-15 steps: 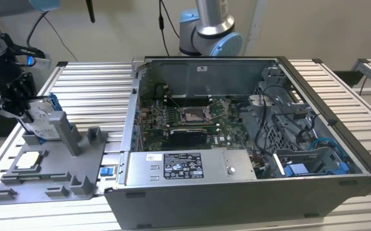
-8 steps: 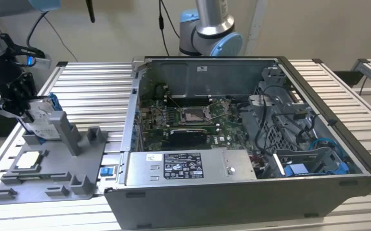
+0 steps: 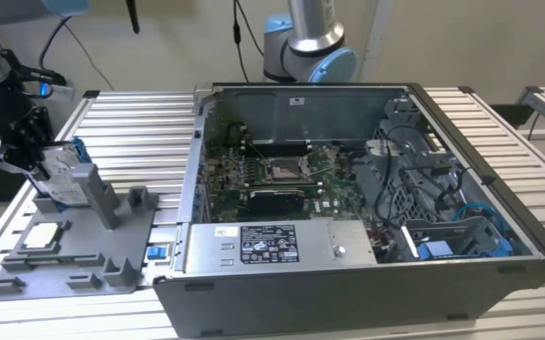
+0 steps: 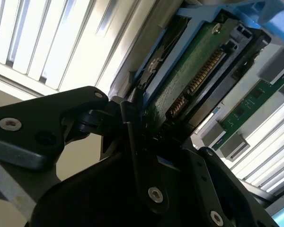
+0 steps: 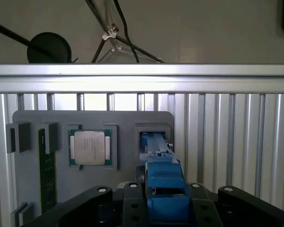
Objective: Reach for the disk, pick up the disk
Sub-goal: 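Pick up the disk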
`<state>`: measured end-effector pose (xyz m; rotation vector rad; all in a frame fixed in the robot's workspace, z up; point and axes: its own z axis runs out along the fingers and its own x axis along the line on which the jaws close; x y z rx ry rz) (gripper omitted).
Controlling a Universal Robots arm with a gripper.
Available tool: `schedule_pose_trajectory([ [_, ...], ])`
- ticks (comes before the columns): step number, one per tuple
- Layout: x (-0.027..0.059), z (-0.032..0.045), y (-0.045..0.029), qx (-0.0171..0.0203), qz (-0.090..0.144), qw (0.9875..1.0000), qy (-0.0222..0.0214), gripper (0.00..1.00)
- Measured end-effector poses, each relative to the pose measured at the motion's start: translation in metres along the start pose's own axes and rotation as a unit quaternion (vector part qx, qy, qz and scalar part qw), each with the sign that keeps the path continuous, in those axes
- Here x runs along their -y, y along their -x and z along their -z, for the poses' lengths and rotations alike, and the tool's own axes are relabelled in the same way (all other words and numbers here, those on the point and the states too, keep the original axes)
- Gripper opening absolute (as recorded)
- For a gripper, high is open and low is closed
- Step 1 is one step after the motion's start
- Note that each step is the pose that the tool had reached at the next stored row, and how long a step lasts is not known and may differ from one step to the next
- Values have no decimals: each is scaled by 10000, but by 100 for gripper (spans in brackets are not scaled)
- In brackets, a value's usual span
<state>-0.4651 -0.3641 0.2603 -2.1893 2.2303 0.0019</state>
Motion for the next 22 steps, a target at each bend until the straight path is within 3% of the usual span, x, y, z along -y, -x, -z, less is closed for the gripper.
schedule_pose_trajectory([
  [10, 0, 25, 1, 2, 0, 10000, -3, 0],
  [22, 3, 336, 4, 0, 0, 10000, 0, 0],
])
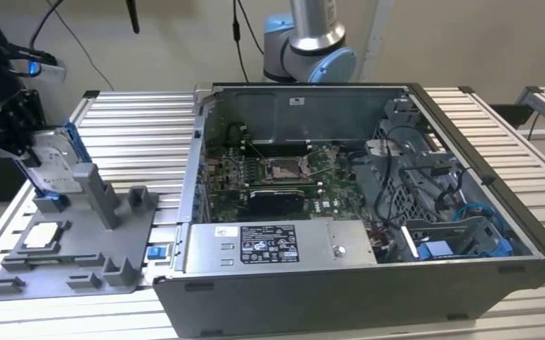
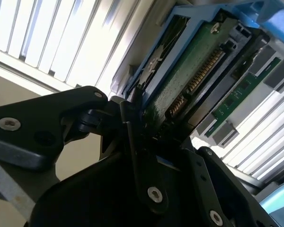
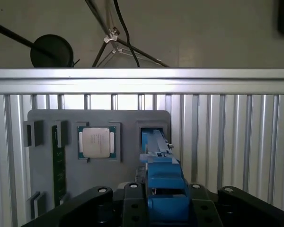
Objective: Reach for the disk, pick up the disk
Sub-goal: 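Pick up the disk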
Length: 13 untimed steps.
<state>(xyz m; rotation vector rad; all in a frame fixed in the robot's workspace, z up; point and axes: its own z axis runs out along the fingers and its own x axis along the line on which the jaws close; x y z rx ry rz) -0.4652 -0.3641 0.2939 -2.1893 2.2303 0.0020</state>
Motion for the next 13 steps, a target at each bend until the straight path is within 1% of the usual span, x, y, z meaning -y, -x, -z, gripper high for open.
schedule_pose_trajectory([
  [8, 2, 208, 3, -2, 0, 10000, 0, 0],
  [11, 3, 269, 3, -3, 1, 10000, -1, 0],
  [13, 4, 308, 6, -12, 1, 10000, 0, 0],
])
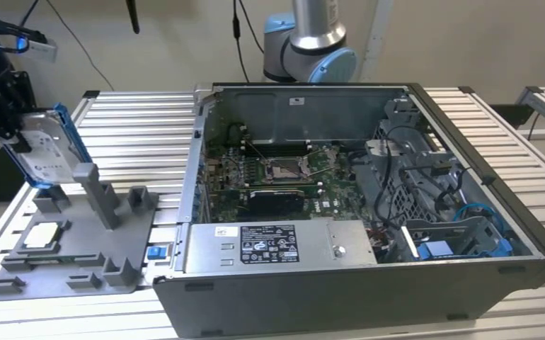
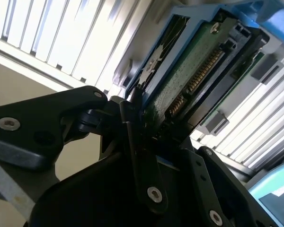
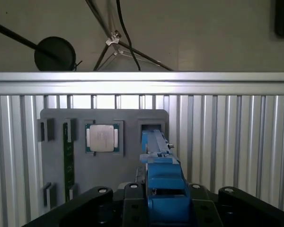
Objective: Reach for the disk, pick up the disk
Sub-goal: 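Pick up the disk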
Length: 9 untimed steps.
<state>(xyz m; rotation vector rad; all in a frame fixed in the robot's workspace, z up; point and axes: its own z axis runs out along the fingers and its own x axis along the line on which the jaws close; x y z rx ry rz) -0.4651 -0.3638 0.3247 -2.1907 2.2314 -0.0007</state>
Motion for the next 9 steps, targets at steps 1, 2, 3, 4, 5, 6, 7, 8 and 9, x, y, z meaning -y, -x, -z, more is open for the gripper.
schedule_pose_trajectory([
  [1, 0, 15, 1, -3, 0, 10000, -1, 0],
  [2, 0, 28, 2, -3, 0, 10000, 0, 0],
  [3, 0, 40, 2, -4, 0, 10000, 0, 0],
  [4, 0, 52, 2, -4, 0, 10000, -1, 0],
  [5, 0, 63, 2, -4, 0, 10000, 0, 0],
  [6, 0, 73, 3, -4, -1, 10000, -1, 0],
  [7, 1, 82, 3, -4, 0, 10000, -1, 0],
  [8, 1, 91, 3, -4, -1, 10000, -1, 0],
  [9, 1, 101, 3, -4, 0, 10000, 0, 0],
])
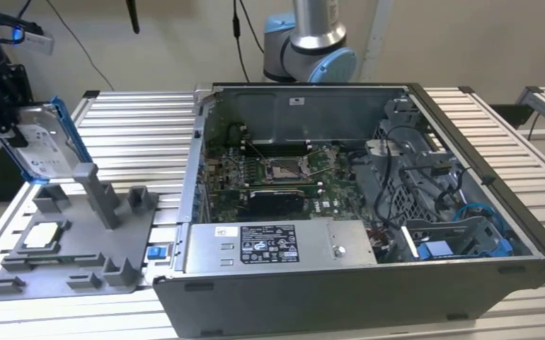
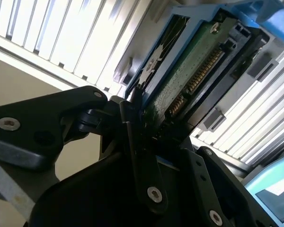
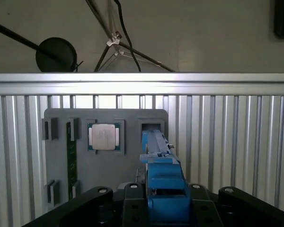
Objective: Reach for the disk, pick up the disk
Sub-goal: 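Pick up the disk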
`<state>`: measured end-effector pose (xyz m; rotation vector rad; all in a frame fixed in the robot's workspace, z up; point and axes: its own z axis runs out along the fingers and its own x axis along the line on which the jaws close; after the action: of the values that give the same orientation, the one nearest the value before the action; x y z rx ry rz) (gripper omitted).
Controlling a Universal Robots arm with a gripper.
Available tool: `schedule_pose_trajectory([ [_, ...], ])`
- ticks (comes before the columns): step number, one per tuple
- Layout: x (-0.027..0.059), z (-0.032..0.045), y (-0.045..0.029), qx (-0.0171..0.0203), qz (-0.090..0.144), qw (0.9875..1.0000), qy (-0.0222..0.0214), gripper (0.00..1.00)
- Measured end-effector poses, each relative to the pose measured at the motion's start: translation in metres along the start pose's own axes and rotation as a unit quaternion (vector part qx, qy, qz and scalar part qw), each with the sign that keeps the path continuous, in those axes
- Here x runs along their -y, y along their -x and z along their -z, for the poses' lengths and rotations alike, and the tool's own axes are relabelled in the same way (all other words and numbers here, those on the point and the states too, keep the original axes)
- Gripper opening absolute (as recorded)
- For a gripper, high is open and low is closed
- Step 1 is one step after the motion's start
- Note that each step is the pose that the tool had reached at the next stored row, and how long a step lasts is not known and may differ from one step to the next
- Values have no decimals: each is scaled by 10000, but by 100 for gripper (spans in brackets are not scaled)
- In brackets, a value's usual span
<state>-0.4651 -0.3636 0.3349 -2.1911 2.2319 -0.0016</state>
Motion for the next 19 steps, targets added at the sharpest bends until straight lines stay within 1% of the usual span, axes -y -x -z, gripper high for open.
schedule_pose_trajectory([
  [3, 0, 25, 1, 0, -1, 10000, 0, 0],
  [12, 1, 136, 2, 2, 0, 10000, 0, 0],
  [19, 1, 166, 2, 2, -1, 10000, -1, 0],
])
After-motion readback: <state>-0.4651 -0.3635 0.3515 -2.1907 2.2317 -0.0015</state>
